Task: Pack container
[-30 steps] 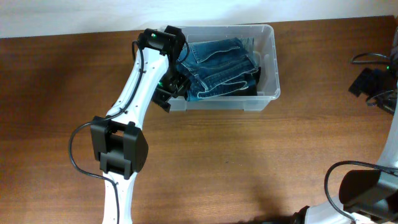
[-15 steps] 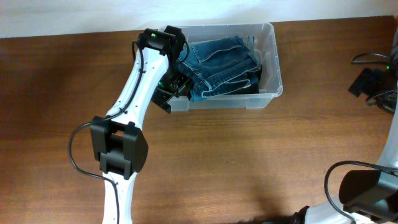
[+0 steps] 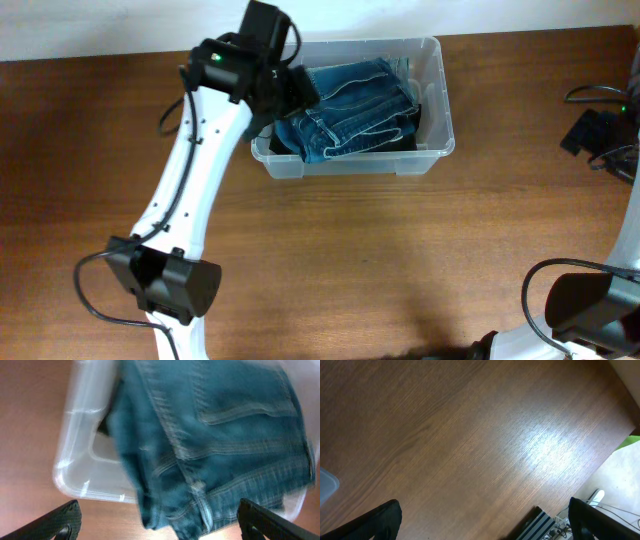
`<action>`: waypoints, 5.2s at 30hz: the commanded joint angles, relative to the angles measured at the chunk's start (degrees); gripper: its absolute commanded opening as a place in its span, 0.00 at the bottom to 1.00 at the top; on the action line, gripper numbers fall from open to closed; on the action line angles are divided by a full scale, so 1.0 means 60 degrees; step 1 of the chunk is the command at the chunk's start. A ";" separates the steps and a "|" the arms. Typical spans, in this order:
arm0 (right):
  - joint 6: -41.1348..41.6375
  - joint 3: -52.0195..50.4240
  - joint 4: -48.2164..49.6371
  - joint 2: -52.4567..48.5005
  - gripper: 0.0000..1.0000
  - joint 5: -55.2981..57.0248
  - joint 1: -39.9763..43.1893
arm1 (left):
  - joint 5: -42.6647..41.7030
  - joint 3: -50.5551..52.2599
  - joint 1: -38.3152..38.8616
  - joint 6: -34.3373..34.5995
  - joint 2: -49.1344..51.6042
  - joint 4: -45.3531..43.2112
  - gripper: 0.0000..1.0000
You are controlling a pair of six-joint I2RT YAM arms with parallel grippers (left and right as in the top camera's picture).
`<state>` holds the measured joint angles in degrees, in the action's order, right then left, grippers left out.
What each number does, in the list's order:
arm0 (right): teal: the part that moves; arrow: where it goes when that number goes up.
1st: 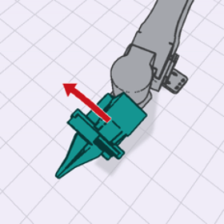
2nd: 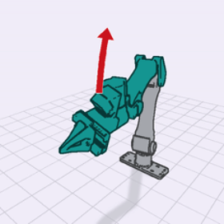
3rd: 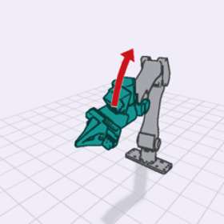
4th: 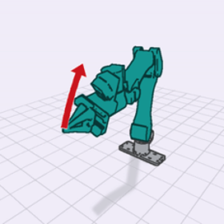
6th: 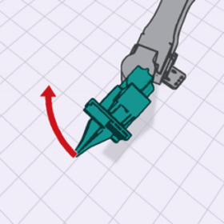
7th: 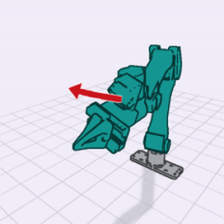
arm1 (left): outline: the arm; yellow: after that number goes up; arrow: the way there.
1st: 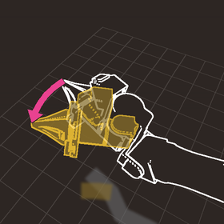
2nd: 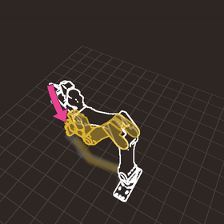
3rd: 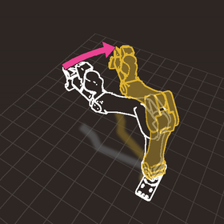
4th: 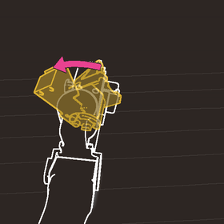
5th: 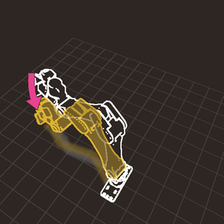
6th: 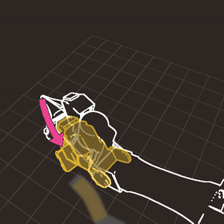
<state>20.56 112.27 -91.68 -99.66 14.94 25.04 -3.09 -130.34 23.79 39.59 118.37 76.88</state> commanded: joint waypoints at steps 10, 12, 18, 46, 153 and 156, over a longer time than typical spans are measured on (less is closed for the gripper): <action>-0.0033 0.0018 -0.0004 -0.0069 0.98 0.0113 0.0018 | -0.0492 0.0022 0.1880 -0.4969 -0.0007 -0.0168 0.01; -0.0033 0.0018 -0.0004 -0.0069 0.98 0.0113 0.0018 | -0.0492 0.0026 0.1923 -0.4969 0.0011 -0.0051 0.01; -0.0033 0.0018 -0.0004 -0.0069 0.98 0.0113 0.0018 | -0.0492 0.0022 0.1927 -0.4280 0.0270 0.0346 0.01; -0.0033 0.0018 -0.0004 -0.0069 0.99 0.0113 0.0018 | -0.0492 0.0026 0.1821 -0.3705 0.1399 0.1162 0.01; -0.0033 0.0018 -0.0004 -0.0069 0.98 0.0113 0.0018 | 0.0219 -0.2532 0.2994 -0.2769 0.1708 0.0787 0.99; -0.0033 0.0018 -0.0004 -0.0069 0.98 0.0113 0.0018 | 0.0233 -0.3195 0.2994 -0.3002 0.1464 0.1100 0.99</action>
<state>20.53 112.27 -91.68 -99.66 14.94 25.04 -1.96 -144.42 41.89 25.12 132.05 82.46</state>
